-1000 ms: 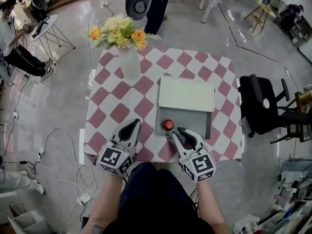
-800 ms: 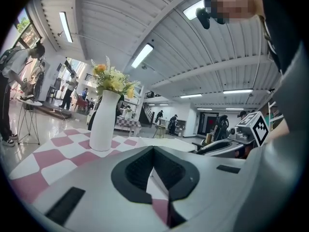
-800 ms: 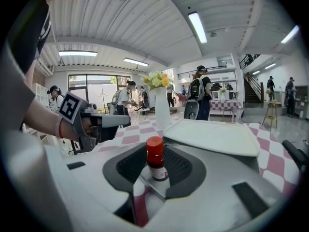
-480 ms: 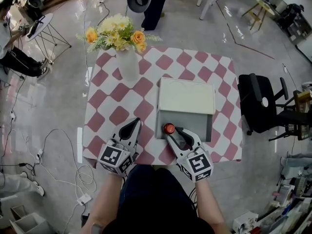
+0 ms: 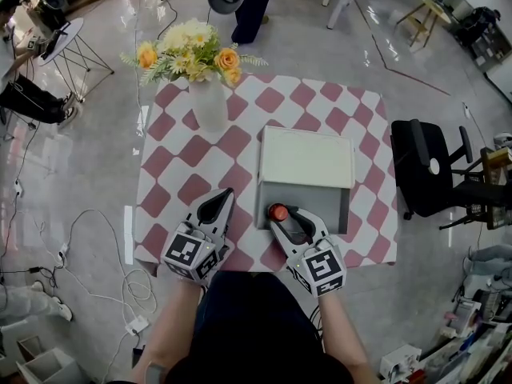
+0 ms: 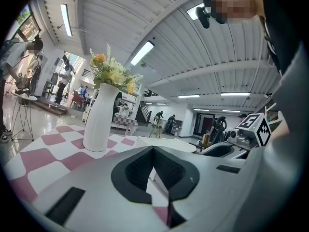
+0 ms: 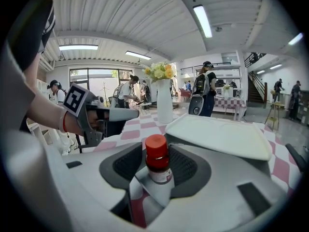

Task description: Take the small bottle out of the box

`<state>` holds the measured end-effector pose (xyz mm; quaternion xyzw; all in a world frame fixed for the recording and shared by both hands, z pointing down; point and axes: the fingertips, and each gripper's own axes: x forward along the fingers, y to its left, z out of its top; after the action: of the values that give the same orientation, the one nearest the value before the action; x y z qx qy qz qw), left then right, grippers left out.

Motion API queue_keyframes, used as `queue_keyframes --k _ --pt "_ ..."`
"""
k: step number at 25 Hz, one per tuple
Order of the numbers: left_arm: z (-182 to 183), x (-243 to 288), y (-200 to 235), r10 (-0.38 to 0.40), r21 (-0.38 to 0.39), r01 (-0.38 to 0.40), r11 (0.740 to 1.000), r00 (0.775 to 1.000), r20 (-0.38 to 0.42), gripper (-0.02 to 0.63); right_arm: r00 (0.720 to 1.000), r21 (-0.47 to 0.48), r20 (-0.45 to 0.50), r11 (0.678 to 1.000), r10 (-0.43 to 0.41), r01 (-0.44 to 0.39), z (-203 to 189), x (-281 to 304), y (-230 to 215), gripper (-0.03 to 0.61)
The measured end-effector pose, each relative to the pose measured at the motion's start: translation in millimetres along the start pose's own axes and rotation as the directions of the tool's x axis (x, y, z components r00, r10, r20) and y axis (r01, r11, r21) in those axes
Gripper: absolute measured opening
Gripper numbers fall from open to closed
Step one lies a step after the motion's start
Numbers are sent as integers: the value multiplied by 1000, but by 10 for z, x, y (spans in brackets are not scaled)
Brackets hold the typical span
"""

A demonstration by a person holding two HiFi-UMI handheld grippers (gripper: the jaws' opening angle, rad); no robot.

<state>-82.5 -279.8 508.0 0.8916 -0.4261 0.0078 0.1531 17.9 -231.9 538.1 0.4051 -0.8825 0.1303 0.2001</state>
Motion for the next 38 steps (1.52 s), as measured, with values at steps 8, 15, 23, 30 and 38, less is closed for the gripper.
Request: queue_keyframes --k 8,15,23,30,38 --pt "51 137 23 -13 2 13 1000 1000 1 3 999 -46 -39 999 1 -3 -16 47 7 173" --pt "2 205 32 -16 1 16 1000 1000 -17 3 999 -66 -36 998 0 -3 28 114 2 173" --pt "-43 232 25 -18 -4 17 1000 1000 -24 3 999 -62 -40 998 -14 11 22 151 -26 163" --pt "-47 225 22 -16 -6 16 1000 1000 -25 3 999 -69 -36 997 -20 18 44 161 -20 156" --pt "-69 202 30 -6 -8 6 1000 1000 -23 3 1000 -61 -13 998 -22 21 84 126 -66 155"
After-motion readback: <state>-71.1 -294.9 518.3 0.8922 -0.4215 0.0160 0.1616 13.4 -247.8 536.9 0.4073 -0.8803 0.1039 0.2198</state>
